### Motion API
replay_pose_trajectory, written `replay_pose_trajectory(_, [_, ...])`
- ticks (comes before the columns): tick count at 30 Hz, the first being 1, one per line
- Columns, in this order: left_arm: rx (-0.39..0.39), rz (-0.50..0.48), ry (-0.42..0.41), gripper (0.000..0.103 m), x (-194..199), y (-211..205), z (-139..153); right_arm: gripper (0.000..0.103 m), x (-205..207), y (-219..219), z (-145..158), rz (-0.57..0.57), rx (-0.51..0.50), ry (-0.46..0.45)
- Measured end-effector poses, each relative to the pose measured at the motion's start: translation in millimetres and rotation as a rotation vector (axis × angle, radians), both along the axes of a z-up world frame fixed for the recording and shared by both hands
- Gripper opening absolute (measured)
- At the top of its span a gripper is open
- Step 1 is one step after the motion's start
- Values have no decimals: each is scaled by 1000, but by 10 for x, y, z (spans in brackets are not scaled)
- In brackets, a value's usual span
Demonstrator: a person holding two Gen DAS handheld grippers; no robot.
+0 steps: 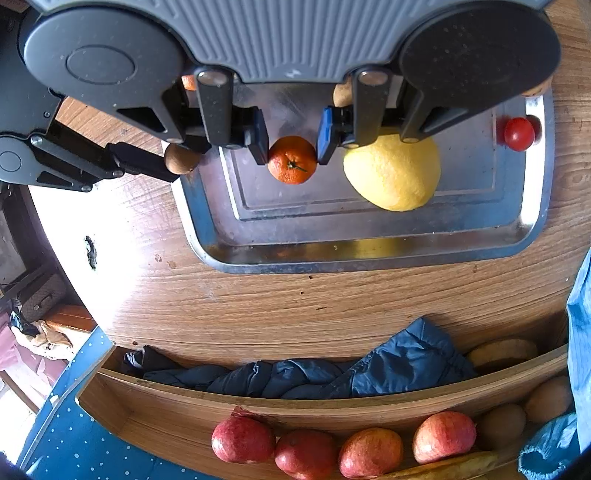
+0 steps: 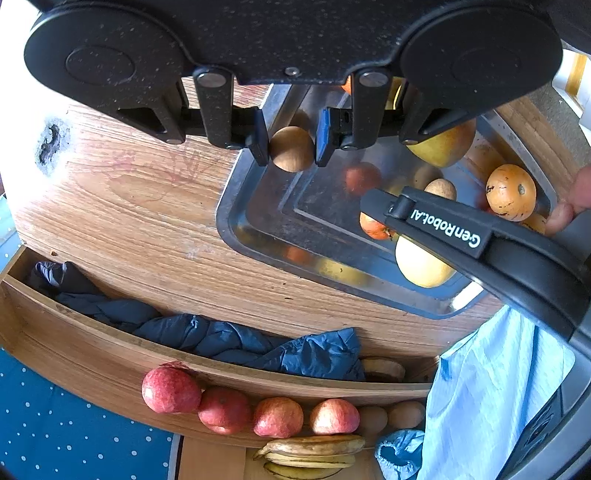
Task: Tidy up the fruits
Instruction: 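Open right tool over the tray while left tool releases the tangerine there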
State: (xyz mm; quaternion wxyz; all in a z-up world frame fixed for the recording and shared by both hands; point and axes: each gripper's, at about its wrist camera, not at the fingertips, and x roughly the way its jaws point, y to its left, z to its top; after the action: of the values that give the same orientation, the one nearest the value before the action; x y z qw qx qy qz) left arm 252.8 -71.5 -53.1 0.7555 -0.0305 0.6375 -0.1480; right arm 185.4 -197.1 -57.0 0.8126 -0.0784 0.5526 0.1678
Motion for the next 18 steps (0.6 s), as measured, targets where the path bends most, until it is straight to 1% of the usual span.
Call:
replay_pose_trajectory(8, [-6, 0, -4, 31, -12, -2, 27, 30, -7, 4, 36, -4, -4, -13])
replay_pose_trajectory(10, [-7, 1, -7, 35, -14, 0, 40, 30, -4, -8, 49, -10, -7, -19])
replay_pose_trajectory(12, [-9, 3, -12, 40, -20, 6, 58, 33, -4, -21, 66, -20, -9, -25])
replay_pose_trajectory(14, [-11, 5, -17, 42, -23, 12, 80, 38, -1, -36, 78, -30, -12, -30])
replay_pose_trajectory(18, [-21, 7, -35, 50, -30, 24, 156, 46, 5, -62, 121, -56, -20, -47])
